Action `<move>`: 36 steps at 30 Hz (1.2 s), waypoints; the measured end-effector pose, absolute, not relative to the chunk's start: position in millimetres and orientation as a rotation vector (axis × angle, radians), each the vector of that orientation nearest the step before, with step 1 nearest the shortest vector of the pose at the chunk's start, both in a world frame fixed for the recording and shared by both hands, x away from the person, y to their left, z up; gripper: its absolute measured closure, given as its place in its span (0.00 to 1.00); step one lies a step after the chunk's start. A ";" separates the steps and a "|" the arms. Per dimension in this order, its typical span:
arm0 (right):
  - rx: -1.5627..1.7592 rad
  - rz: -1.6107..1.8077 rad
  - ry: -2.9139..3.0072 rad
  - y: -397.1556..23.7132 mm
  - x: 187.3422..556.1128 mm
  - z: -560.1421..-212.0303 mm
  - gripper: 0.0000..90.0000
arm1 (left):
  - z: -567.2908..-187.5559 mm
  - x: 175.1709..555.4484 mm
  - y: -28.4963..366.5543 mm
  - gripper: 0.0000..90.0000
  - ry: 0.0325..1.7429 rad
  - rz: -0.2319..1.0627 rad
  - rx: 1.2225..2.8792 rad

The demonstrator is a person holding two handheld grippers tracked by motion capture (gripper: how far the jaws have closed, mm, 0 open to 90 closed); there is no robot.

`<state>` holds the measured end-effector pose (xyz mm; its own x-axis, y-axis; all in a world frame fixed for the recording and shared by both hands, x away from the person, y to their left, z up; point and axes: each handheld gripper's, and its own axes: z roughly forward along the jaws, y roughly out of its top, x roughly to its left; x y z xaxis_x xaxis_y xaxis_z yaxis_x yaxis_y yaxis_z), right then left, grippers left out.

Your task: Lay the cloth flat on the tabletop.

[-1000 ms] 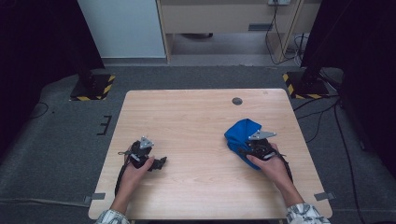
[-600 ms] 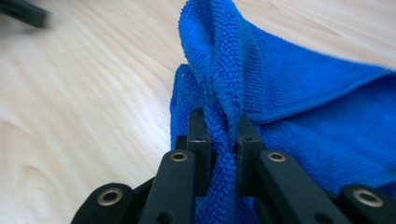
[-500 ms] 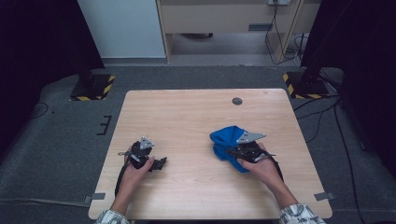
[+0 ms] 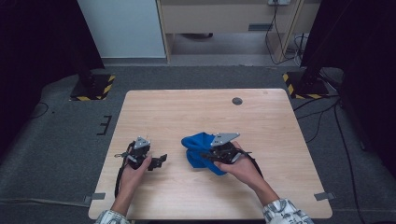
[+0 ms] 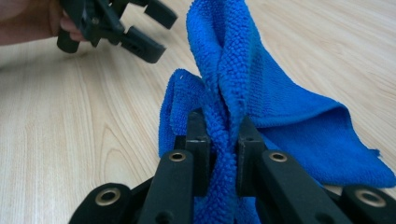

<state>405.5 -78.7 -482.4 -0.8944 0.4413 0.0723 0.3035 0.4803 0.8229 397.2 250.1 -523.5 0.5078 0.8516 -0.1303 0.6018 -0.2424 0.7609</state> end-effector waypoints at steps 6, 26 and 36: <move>0.668 1.277 2.630 -56.2 414.3 -503.0 0.84 | -521.2 395.2 247.0 0.09 1.160 0.413 1.975; 0.754 1.233 2.568 -76.9 395.5 -502.1 0.20 | -490.7 385.5 226.4 0.13 1.009 0.496 1.929; 0.923 1.268 2.432 -138.1 393.0 -500.4 0.50 | -482.1 385.3 211.8 0.19 0.946 0.459 1.947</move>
